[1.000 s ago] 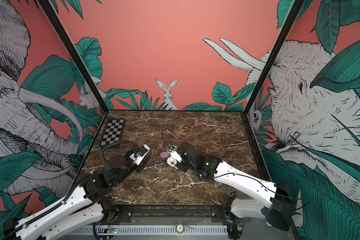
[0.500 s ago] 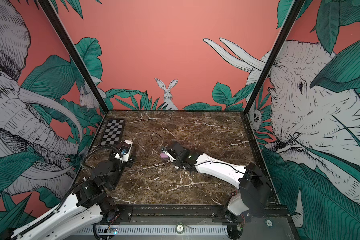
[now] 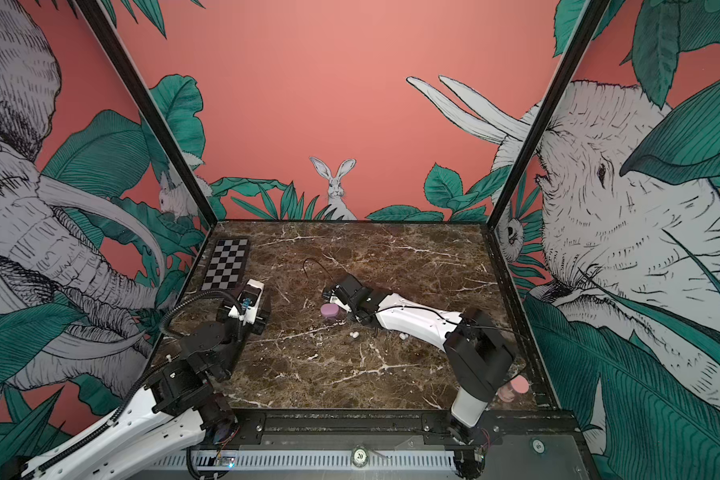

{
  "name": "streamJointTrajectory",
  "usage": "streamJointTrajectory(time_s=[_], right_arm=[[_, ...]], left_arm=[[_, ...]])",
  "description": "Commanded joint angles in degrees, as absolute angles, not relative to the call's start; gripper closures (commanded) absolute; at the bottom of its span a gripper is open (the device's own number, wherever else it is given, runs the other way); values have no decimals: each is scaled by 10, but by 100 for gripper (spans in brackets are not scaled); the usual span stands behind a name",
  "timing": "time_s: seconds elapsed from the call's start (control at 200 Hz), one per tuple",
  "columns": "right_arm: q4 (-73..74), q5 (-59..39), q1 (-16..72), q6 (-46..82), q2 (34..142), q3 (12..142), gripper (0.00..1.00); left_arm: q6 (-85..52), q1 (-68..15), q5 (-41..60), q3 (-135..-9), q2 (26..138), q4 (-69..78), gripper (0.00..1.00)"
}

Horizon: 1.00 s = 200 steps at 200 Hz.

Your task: Insert the wireless bluetooth earbuds into the charging case

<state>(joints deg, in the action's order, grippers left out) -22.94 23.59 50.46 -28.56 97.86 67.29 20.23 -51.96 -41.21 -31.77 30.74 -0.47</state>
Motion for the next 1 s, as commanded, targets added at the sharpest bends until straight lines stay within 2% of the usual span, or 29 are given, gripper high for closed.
streamJointTrajectory(time_s=[0.0,0.995], right_arm=[[-222,250,500,-304,995,688,98],[-200,227,469,-336,1065,716,95]], left_arm=[[210,-518,-421,-312,307,9,42],[215,-518,-423,-309,315,8,42]])
